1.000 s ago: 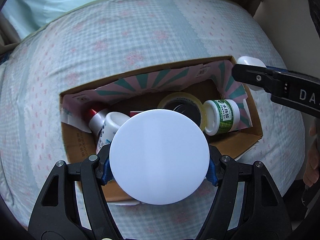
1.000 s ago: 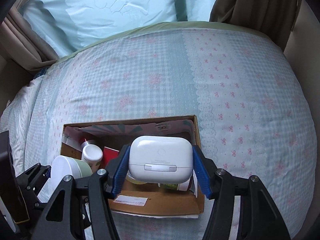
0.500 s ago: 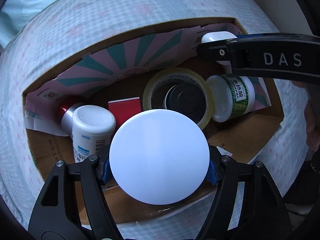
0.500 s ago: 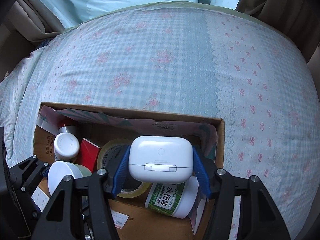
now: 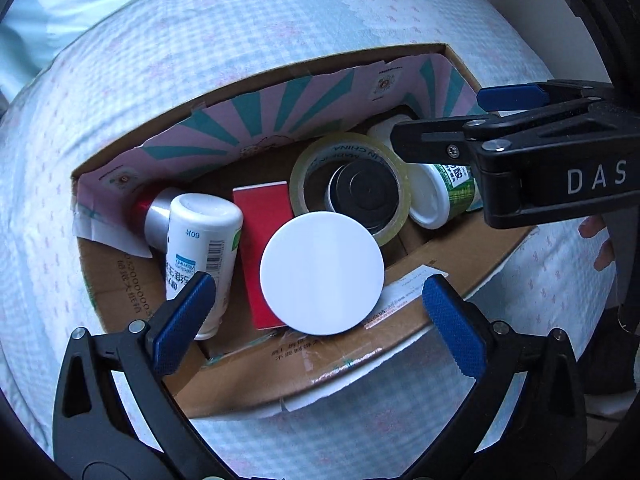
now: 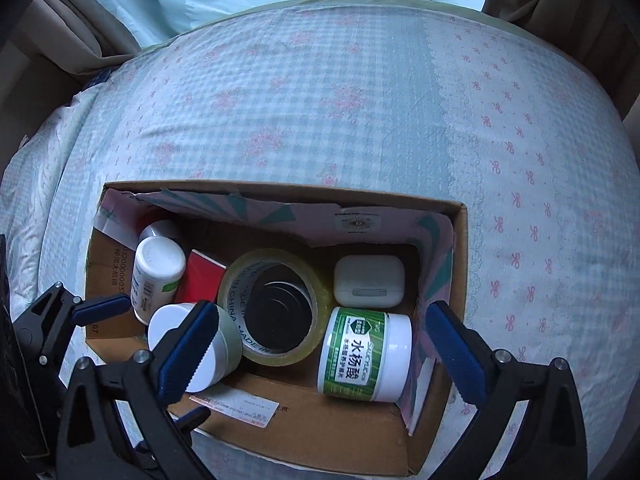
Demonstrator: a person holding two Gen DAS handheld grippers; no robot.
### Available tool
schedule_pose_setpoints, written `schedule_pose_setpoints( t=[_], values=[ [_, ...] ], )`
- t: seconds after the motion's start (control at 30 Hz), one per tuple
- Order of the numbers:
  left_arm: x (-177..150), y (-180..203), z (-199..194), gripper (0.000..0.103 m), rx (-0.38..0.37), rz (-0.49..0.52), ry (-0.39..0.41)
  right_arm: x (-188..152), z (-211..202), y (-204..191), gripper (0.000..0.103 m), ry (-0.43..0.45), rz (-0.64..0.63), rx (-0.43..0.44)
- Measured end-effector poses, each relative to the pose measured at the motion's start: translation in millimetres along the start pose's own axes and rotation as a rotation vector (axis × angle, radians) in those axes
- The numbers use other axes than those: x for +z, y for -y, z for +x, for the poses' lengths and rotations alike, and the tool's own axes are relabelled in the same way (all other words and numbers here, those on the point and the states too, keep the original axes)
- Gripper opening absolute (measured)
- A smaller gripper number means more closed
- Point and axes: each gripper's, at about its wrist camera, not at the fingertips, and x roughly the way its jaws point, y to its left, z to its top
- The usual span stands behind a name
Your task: Organize rigid objects
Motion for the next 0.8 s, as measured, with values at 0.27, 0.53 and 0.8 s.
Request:
schedule_pose_setpoints(
  t=[0.27,0.53,0.8],
  values=[
    [-6.9,8.2,-31.8,0.103,0.054,-0.024,0.012,-9.3,-28.8,4.8,0.103,0.038,0.029,0.0],
    [-9.4,30.6,-132.4,0.103,0.111,-0.129,0.155,-24.5,-128.5,3.1,0.103,0.146,0.002,-0.017],
    [-26.1,74.6,-286.3,0.103,0.167,-0.194,0.37,-65.7,-295.5,0.0,0.103,0.353,0.028,-0.078]
  ],
)
